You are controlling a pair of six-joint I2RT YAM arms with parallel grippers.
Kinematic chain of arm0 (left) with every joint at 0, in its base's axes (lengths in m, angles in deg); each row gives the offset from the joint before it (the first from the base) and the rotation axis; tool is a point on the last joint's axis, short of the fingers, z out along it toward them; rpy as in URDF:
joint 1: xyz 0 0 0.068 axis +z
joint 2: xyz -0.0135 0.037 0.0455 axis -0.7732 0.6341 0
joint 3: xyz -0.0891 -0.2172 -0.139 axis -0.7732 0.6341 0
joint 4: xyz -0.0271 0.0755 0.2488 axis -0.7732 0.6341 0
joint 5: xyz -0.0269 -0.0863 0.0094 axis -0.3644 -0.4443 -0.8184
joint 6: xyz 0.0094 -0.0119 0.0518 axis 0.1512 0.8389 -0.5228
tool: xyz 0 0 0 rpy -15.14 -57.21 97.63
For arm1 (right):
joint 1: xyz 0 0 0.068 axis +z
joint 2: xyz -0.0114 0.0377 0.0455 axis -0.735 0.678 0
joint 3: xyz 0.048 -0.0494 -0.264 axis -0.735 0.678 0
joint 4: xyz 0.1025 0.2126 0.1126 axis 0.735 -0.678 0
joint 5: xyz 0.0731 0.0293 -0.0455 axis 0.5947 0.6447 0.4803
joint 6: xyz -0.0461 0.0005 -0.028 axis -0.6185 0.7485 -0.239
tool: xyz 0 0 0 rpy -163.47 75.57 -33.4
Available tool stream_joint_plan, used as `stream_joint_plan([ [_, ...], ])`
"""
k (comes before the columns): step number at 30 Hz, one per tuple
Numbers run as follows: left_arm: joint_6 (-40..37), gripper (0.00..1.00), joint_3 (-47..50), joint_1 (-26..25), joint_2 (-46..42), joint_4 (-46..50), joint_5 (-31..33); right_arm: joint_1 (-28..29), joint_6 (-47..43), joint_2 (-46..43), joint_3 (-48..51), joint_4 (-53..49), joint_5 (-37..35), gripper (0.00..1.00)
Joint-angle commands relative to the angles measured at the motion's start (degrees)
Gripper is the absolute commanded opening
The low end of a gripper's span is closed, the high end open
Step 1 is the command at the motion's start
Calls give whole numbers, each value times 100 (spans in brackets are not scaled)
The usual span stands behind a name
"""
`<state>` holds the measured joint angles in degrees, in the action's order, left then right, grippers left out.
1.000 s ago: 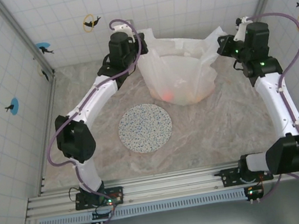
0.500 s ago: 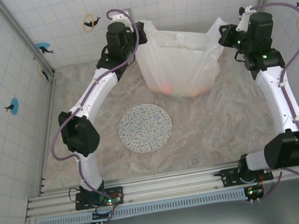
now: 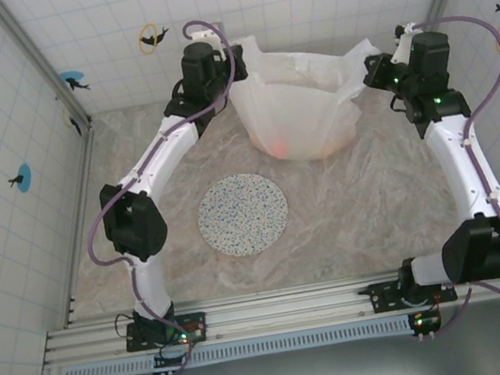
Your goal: Place the fruits into the plastic bag
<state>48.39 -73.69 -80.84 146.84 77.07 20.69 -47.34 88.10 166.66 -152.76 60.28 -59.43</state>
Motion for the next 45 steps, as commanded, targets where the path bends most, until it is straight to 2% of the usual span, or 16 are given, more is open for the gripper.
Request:
stream_joint_plan([
  [1, 42, 16, 366, 58, -173, -114, -150, -38, -98, -133, 237, 139, 88, 10],
  [10, 11, 49, 1724, 61, -1122, -685, -466, -47, -124, -483, 344, 156, 384, 48],
  [16, 16, 74, 2637, 58, -1830, -1023, -421, -49, -140, -769, 415, 132, 556, 70],
  [21, -84, 91, 3259, 63, -2399, -1101, -277, -49, -260, -973, 356, -18, 572, 81],
  [25, -183, 97, 3878, 54, -2959, -1246, -228, -49, -438, -1120, 301, -199, 416, 87],
  [32, -198, 98, 5605, 64, -4210, -1551, 283, -66, -692, -1633, 987, -239, -136, 94],
  [38, -274, 98, 7080, 59, -5030, -1705, 1571, -83, -788, -2038, 2452, 226, -1064, 97],
  [45, -554, 98, 8253, 79, -5592, -1960, 3411, -120, -769, -2059, 4065, 1267, -2254, 100],
])
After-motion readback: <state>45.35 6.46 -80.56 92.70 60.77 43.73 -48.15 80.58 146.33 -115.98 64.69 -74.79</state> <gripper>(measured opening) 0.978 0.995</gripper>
